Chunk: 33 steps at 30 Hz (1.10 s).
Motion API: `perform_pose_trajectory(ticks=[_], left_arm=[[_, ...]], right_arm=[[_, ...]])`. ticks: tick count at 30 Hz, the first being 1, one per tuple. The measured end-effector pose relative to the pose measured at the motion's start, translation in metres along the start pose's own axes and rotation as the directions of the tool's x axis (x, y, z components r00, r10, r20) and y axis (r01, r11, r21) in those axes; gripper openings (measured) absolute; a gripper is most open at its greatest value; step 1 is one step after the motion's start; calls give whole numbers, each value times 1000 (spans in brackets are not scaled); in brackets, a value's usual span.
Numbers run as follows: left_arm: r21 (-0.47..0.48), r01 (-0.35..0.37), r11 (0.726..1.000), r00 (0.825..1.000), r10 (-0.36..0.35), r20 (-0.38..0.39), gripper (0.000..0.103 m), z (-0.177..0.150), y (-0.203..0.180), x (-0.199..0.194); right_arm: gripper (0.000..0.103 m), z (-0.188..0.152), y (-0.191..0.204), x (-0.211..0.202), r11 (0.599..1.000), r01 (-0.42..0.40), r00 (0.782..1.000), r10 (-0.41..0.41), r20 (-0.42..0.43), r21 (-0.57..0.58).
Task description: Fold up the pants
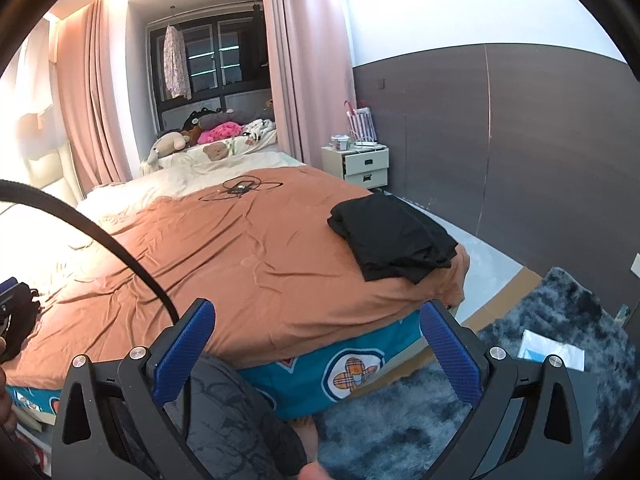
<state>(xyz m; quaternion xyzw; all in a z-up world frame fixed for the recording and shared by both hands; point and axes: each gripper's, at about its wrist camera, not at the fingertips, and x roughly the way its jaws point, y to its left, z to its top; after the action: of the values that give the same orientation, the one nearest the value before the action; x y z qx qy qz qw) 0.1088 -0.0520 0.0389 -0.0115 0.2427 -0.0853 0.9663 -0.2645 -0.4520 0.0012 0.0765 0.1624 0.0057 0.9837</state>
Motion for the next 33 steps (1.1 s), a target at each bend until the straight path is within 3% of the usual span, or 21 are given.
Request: perform_pose_trajectory(ticks=[9,17,33], left_arm=[[2,-17,1000,999,17,-27,103,-32,-4,-6],[8,-46,999,998,47,-46,103,-52,-5,-4],[-10,-89,996,995,88,-41,103,-58,3,-4]], right_arm=[[103,-30,16,4,999,-48,996,49,-74,21],[103,-35,27,0,998,-56,996,55,-70,-4],[103,-39,24,-8,998,-69,995,68,-68,-12]])
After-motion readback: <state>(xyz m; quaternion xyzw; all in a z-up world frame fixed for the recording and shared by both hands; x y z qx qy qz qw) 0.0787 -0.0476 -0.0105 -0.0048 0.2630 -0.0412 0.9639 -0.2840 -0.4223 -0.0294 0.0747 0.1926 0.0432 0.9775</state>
